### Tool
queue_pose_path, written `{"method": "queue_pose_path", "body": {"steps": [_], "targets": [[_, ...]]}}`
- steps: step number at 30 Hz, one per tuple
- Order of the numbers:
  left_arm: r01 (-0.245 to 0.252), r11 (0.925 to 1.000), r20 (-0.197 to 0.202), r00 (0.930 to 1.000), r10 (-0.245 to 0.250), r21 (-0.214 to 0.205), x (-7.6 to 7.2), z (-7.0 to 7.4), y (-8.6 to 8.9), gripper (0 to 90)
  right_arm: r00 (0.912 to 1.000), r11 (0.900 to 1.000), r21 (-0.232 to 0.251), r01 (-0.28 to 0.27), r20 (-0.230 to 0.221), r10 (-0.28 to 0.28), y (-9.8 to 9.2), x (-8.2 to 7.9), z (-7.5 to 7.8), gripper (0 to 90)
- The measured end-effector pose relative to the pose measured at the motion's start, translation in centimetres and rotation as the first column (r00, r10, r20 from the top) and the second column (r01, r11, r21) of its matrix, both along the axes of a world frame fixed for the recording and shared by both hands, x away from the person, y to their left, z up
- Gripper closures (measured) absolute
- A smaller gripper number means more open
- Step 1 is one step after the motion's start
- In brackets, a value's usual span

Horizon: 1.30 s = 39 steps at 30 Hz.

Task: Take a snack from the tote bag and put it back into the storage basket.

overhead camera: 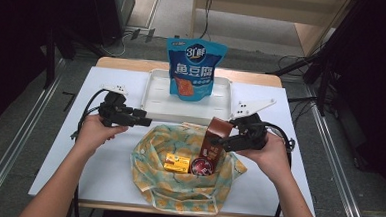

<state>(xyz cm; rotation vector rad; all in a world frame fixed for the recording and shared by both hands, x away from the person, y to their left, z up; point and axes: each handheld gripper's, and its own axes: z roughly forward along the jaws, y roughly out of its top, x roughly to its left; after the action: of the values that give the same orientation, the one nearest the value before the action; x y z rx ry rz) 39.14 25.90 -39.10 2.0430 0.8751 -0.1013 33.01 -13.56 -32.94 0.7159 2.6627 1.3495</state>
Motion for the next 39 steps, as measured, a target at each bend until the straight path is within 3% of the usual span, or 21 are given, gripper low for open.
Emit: {"method": "queue_pose_path", "body": {"steps": [29,39], "targets": [[0.012,0.9999,-0.001,0.9999,-0.012,0.004,-0.1,-0.1,-0.2,43.3,0.9999,0.9992,0.039,0.009,-0.013,-0.009,-0.9,0.6,5.4,43.2],[0.014,0.9999,0.003,0.9999,-0.014,-0.002,0.0,0.0,-0.1,43.3,0.9993,0.9986,0.041,0.032,0.017,-0.033,-1.4,1.0,7.3,43.4]]}}
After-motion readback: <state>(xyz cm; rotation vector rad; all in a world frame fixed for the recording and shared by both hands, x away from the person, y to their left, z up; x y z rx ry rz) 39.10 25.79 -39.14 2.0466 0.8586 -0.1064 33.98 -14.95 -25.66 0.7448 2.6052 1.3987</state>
